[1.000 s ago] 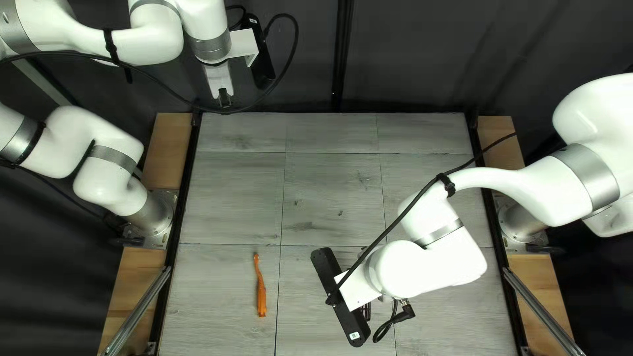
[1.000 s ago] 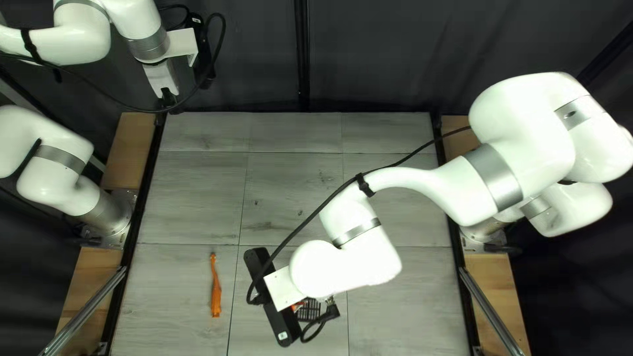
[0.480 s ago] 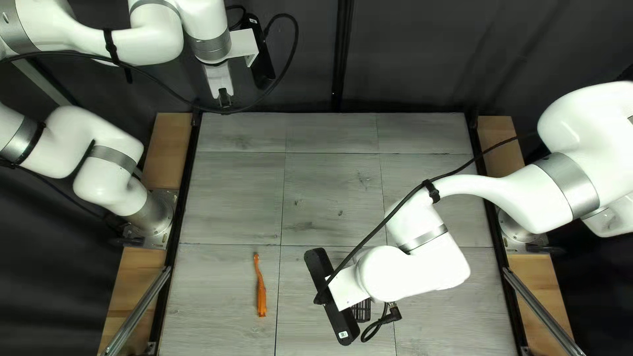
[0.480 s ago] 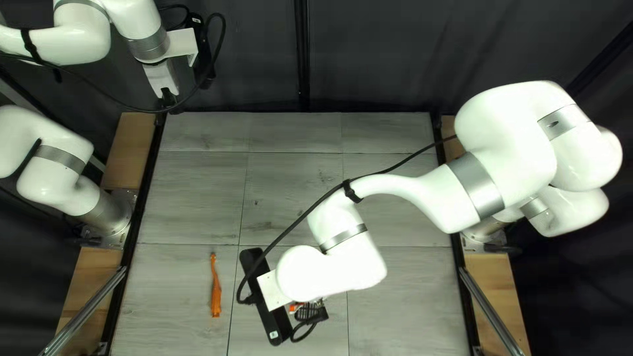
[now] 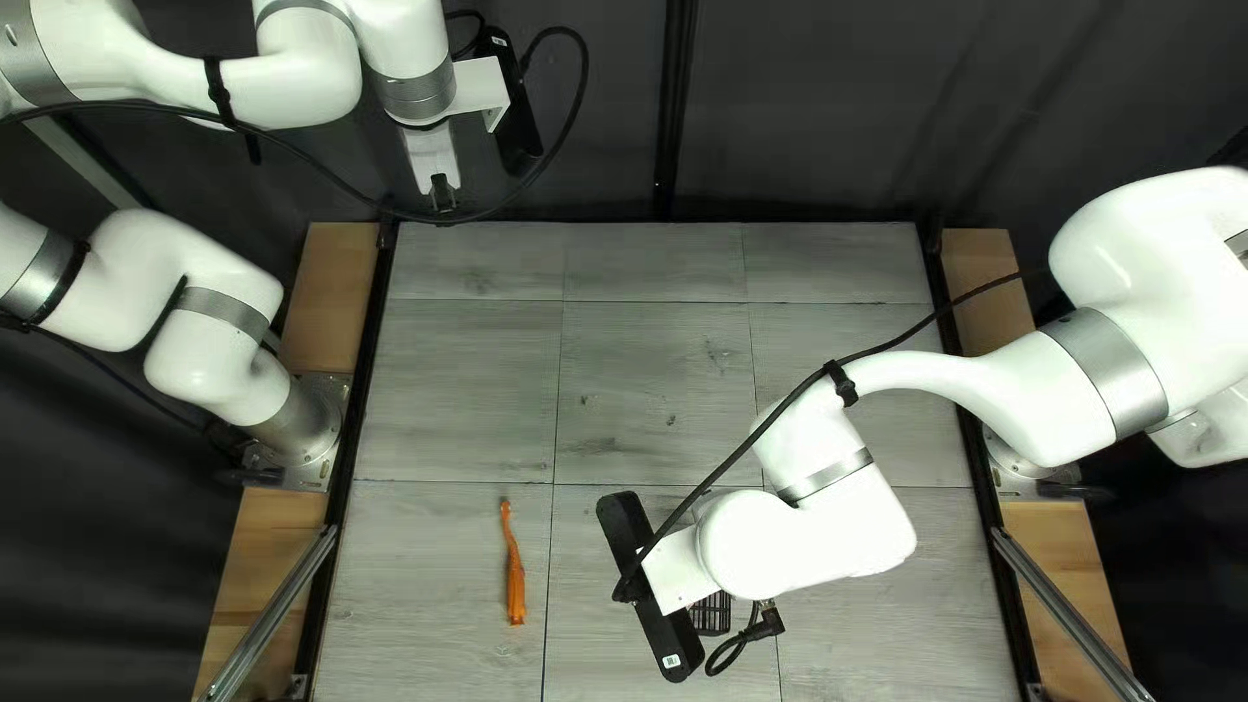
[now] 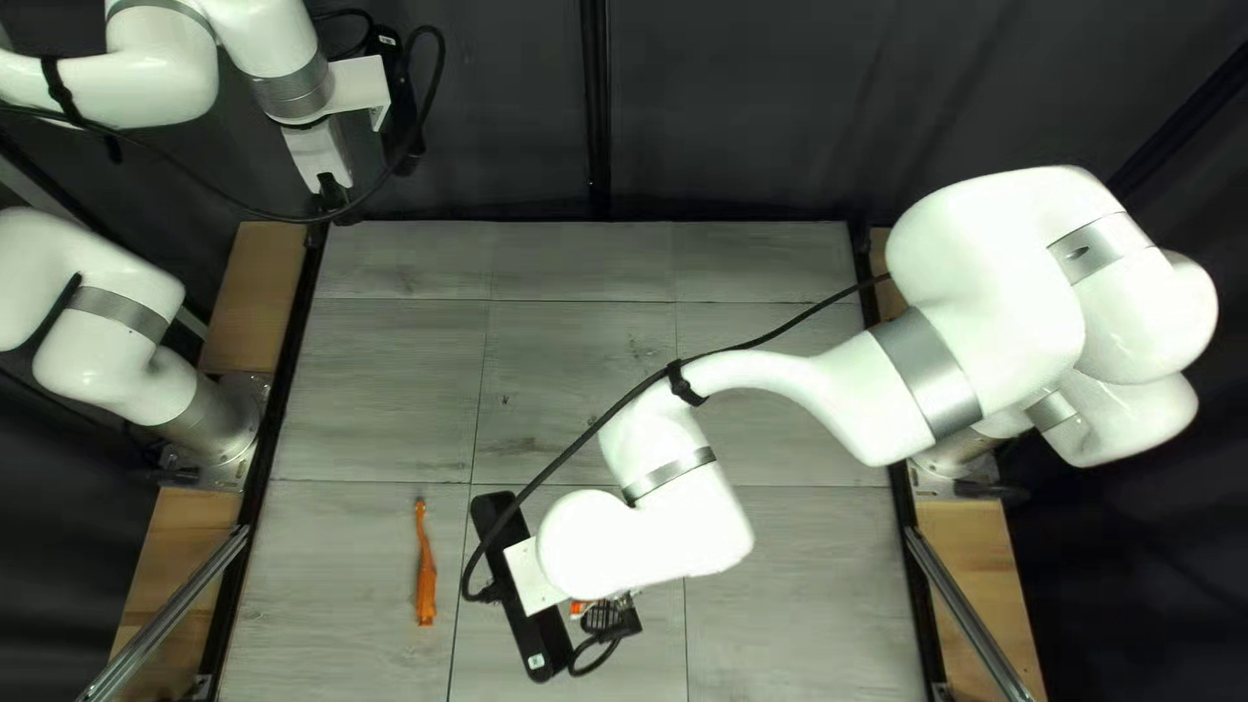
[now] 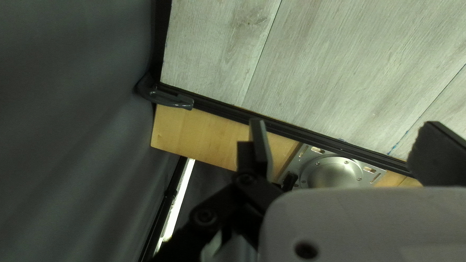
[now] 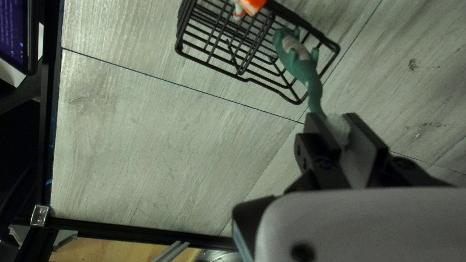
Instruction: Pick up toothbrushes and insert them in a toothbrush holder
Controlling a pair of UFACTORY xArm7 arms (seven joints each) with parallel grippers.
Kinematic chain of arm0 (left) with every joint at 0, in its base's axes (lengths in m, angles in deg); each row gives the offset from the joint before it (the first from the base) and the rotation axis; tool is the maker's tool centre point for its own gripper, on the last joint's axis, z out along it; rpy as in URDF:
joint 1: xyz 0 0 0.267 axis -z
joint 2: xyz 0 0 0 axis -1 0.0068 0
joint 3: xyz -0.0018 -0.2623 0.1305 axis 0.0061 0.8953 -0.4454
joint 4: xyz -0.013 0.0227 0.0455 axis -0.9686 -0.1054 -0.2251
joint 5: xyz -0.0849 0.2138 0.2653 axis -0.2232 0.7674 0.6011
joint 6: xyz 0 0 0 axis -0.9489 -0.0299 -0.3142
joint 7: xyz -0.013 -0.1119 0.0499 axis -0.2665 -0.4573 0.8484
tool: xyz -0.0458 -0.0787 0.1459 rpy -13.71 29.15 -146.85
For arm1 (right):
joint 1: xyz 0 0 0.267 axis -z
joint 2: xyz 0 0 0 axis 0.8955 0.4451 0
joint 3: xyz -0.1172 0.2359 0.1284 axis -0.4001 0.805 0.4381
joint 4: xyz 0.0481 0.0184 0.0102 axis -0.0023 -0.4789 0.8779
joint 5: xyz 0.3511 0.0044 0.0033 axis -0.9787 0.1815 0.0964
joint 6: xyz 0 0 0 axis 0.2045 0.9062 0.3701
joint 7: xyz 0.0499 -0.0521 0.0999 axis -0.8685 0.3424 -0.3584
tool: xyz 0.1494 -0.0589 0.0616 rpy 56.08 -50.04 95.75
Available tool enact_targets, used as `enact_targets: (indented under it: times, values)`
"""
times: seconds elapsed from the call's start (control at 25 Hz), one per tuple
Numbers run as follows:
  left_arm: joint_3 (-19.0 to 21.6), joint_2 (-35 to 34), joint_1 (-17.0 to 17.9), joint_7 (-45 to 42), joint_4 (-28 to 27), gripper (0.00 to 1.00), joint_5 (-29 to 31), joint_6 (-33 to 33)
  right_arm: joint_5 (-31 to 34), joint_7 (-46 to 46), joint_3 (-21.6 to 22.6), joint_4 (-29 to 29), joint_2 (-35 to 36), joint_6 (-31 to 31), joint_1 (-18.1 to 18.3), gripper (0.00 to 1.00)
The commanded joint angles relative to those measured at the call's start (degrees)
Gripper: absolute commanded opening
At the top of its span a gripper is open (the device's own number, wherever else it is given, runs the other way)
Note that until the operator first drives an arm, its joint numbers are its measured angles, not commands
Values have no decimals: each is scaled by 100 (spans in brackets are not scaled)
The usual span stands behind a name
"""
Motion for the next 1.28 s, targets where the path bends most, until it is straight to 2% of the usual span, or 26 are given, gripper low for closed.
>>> enact_targets:
  times: [0.04, 0.96, 1.28]
  values:
    - [0, 0, 0, 0, 0, 100, 0, 0, -24, 34, -8, 26, 50, -3, 27, 3]
    - [0, 0, 0, 0, 0, 100, 0, 0, 8, -18, -42, 147, 246, -50, 50, 3]
    - [0, 0, 0, 0, 0, 100, 0, 0, 22, -49, -49, 138, 262, -101, 48, 6]
